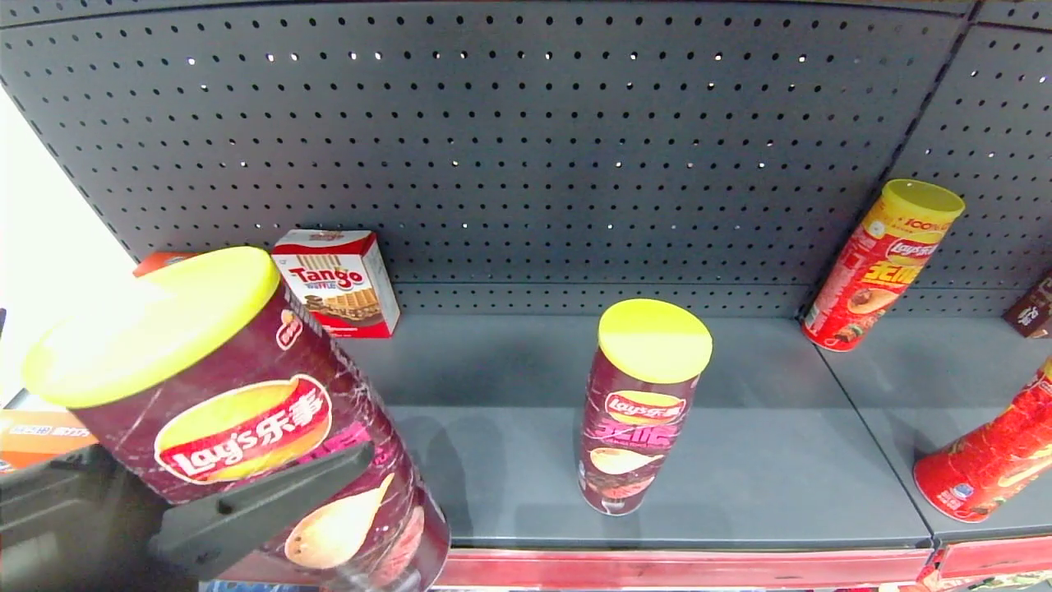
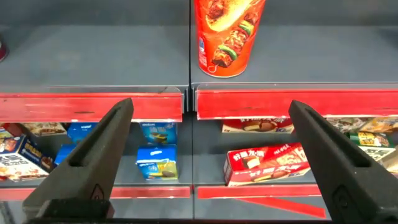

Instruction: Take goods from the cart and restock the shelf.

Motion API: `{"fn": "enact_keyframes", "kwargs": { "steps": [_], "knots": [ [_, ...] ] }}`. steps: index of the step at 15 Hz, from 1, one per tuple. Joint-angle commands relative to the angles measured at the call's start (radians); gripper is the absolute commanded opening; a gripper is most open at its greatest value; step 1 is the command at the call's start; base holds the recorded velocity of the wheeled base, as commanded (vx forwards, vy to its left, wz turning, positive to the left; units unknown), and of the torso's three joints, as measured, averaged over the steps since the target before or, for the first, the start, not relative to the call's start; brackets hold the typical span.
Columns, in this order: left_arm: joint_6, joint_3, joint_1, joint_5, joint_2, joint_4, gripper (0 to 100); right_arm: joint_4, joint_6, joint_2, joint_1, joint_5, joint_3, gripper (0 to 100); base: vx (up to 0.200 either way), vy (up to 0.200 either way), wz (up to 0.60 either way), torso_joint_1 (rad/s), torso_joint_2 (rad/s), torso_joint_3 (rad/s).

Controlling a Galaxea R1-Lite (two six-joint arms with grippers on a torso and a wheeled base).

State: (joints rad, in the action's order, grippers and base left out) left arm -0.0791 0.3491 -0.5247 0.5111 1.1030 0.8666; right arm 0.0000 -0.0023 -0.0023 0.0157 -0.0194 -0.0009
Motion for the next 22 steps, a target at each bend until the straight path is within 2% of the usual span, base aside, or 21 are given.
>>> {"fn": "enact_keyframes", "kwargs": {
  "steps": [1, 2, 3, 4, 5, 7, 8, 9, 11, 13, 14, 15, 17, 19, 21, 22],
  "knots": [
    [-0.001, 0.137, 0.002, 0.012, 0.055, -0.086, 0, 0.000, -0.001, 0.002, 0.000, 0.001, 0.001, 100, 0.000, 0.000, 0.00, 0.000, 0.00, 0.000],
    [-0.001, 0.209, 0.015, 0.081, 0.080, -0.152, 0, 0.000, -0.001, 0.002, 0.000, 0.001, 0.001, 100, 0.000, 0.000, 0.00, 0.000, 0.00, 0.000],
    [0.004, 0.252, 0.058, 0.139, 0.107, -0.184, 0, 0.000, -0.001, 0.002, 0.000, 0.001, 0.001, 100, 0.000, 0.000, 0.00, 0.000, 0.00, 0.000],
    [0.009, 0.287, 0.115, 0.173, 0.146, -0.192, 0, 0.000, -0.001, 0.002, 0.000, 0.001, 0.001, 100, 0.000, 0.000, 0.00, 0.000, 0.00, 0.000],
    [0.022, 0.307, 0.138, 0.178, 0.187, -0.190, 0, 0.000, -0.001, 0.002, 0.000, 0.001, 0.001, 100, 0.000, 0.000, 0.00, 0.000, 0.00, 0.000],
    [0.071, 0.320, 0.158, 0.178, 0.253, -0.186, 0, 0.000, -0.001, 0.002, 0.000, -0.001, 0.001, 100, 0.000, 0.000, 0.00, 0.000, 0.00, 0.000],
    [0.127, 0.361, 0.175, 0.178, 0.325, -0.182, 0, 0.000, -0.001, 0.002, 0.000, -0.001, 0.001, 100, 0.000, 0.000, 0.00, 0.000, 0.00, 0.000],
    [0.144, 0.395, 0.173, 0.172, 0.368, -0.187, 0, 0.000, -0.001, 0.002, 0.000, -0.001, 0.001, 100, 0.000, 0.000, 0.00, 0.000, 0.00, 0.000],
    [0.150, 0.473, 0.173, 0.178, 0.448, -0.192, 0, 0.000, -0.001, 0.002, 0.000, 0.001, 0.001, 100, 0.000, 0.000, 0.00, 0.000, 0.00, 0.000],
    [0.171, 0.590, 0.143, 0.175, 0.558, -0.187, 0, 0.000, -0.001, 0.002, 0.000, 0.001, 0.001, 100, 0.000, 0.000, 0.00, 0.000, 0.00, 0.000],
    [0.180, 0.617, 0.134, 0.173, 0.586, -0.187, 0, 0.000, -0.001, 0.002, 0.000, -0.001, 0.001, 100, 0.000, 0.000, 0.00, 0.000, 0.00, 0.000],
    [0.193, 0.688, 0.101, 0.172, 0.650, -0.182, 0, 0.000, -0.001, 0.002, 0.000, -0.001, 0.001, 100, 0.000, 0.000, 0.00, 0.000, 0.00, 0.000],
    [0.188, 0.783, 0.092, 0.168, 0.726, -0.192, 0, 0.000, -0.001, 0.002, 0.000, 0.001, 0.001, 100, 0.000, 0.000, 0.00, 0.000, 0.00, 0.000],
    [0.194, 0.840, 0.089, 0.135, 0.776, -0.192, 0, 0.000, -0.001, 0.002, 0.000, -0.001, 0.001, 100, 0.000, 0.000, 0.00, 0.000, 0.00, 0.000],
    [0.208, 0.913, 0.081, 0.132, 0.841, -0.184, 0, 0.000, -0.001, 0.002, 0.000, -0.001, 0.001, 100, 0.000, 0.000, 0.00, 0.000, 0.00, 0.000],
    [0.208, 0.913, 0.081, 0.132, 0.841, -0.184, 0, 0.000, -0.001, 0.002, 0.000, -0.001, 0.001, 100, 0.000, 0.000, 0.00, 0.000, 0.00, 0.000]
  ]
}}
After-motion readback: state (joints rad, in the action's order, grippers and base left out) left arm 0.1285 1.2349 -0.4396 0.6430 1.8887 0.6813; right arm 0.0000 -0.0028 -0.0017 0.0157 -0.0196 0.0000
